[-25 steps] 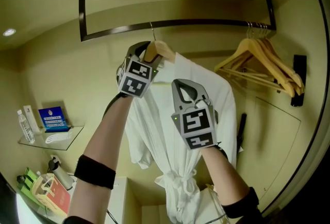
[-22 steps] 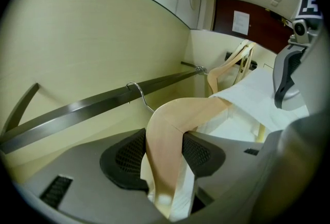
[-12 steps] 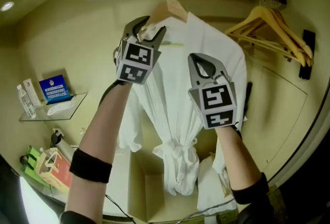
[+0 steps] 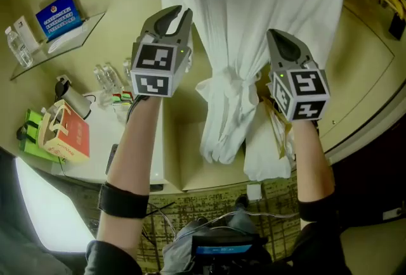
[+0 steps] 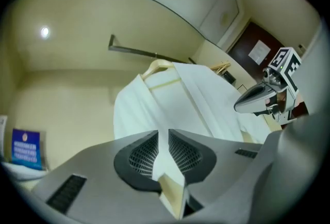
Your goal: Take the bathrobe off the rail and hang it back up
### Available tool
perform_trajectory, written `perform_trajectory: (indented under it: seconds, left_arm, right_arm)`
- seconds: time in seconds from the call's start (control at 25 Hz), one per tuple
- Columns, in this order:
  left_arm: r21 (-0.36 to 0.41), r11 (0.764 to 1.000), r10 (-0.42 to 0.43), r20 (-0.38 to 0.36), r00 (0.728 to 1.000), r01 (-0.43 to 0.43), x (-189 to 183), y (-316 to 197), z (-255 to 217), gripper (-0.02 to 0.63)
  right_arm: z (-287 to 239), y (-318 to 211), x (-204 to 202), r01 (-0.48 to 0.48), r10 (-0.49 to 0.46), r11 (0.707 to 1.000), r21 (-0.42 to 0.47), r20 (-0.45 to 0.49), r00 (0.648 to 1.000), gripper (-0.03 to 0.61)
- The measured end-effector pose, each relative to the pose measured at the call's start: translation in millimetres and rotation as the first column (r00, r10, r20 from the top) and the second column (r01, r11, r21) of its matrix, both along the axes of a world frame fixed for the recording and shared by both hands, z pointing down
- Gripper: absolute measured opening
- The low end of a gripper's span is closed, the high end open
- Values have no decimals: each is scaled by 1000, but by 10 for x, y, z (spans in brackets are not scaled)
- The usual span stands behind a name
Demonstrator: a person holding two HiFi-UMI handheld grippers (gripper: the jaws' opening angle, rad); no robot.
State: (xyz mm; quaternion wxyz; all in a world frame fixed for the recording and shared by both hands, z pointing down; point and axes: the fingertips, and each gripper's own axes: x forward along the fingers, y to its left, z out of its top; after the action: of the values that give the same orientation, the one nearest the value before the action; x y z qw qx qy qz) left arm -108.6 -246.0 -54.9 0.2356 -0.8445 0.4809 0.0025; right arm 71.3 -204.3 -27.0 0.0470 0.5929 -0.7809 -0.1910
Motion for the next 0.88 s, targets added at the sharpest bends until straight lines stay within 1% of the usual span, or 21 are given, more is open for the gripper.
perform_trajectory:
  seconds: [0.04, 0.08, 0.2, 0.32, 0.4, 0.56, 0.68, 0.8, 0.88]
  left_arm:
    - [-41, 999, -3, -22, 1000, 3, -93, 41, 217, 20]
    - [-77, 997, -7, -40, 999, 4, -178, 76, 423, 2]
    - [-170, 985, -11, -70, 997, -1, -377, 205, 1001, 2]
    - [-250, 968, -22, -64, 998, 6, -485, 436, 1532, 2]
    - [-299, 954, -45, -51, 998, 28, -542, 622, 1876, 2]
    - [-361, 928, -114, -33, 993, 94, -665, 900, 2428, 2]
    - [-423, 899, -144, -33, 989, 117, -767, 1203, 2777, 2]
    - [-451, 881, -171, -17, 985, 145, -864, 1518, 3006, 2]
    - [-468, 869, -197, -27, 980, 161, -915, 1704, 3081, 2]
  right_arm:
    - [233, 28, 18, -11, 11, 999, -41, -2, 1000, 25]
    - [463, 51, 36, -23, 23, 997, -79, -3, 1000, 25]
    - [1105, 143, 40, -42, 44, 983, -179, 4, 999, 25]
    - [1602, 314, -25, -22, 26, 966, -256, 14, 1000, 25]
    - [1905, 436, -32, -6, 11, 954, -300, 13, 1000, 25]
    - [2328, 597, 4, 26, -13, 937, -349, 41, 999, 25]
    - [2576, 850, -11, 54, -30, 922, -384, 69, 997, 25]
    - [2801, 1130, 65, 61, -29, 911, -407, 84, 996, 25]
    - [2931, 1316, 152, 64, -31, 905, -420, 85, 996, 25]
